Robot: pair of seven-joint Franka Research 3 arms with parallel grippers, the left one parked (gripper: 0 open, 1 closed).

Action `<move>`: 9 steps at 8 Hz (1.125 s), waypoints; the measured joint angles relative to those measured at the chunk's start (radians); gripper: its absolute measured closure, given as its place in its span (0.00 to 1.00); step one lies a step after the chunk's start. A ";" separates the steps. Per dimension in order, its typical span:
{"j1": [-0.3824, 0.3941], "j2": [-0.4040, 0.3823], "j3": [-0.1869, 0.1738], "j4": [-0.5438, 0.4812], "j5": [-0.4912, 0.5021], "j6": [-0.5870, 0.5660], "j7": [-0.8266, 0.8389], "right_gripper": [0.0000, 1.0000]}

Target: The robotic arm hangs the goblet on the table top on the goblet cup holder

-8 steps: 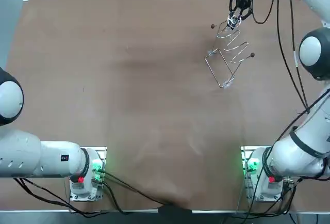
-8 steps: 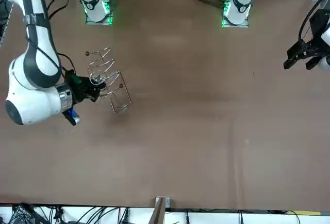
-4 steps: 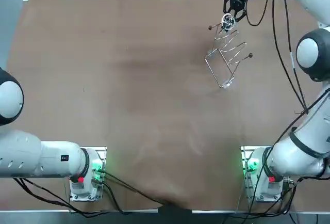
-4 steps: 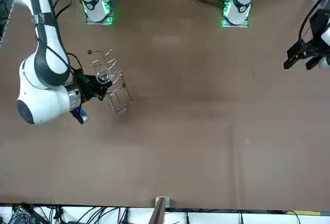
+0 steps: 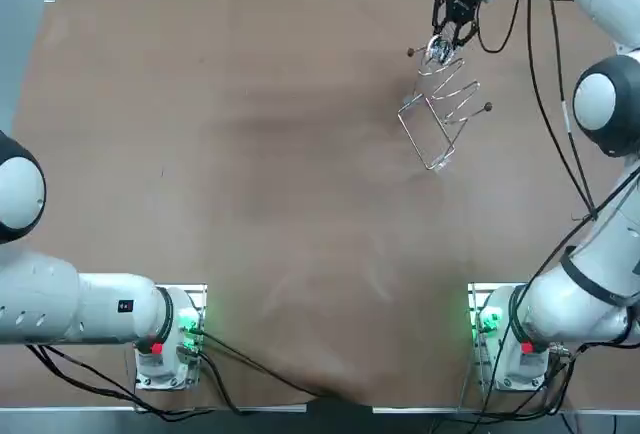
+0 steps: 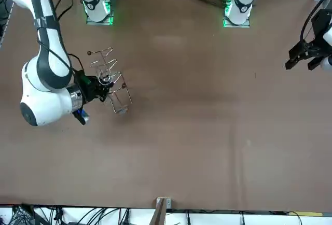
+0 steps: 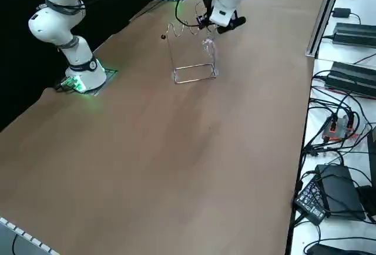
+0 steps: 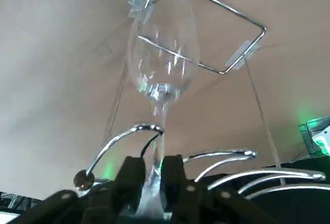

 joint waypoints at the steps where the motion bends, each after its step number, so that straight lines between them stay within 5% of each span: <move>1: 0.000 0.000 -0.001 0.000 0.000 0.001 0.000 0.70; 6: -0.018 0.001 -0.005 0.015 -0.023 0.004 -0.020 0.44; 9: -0.039 -0.014 -0.005 0.101 -0.051 0.007 -0.075 0.00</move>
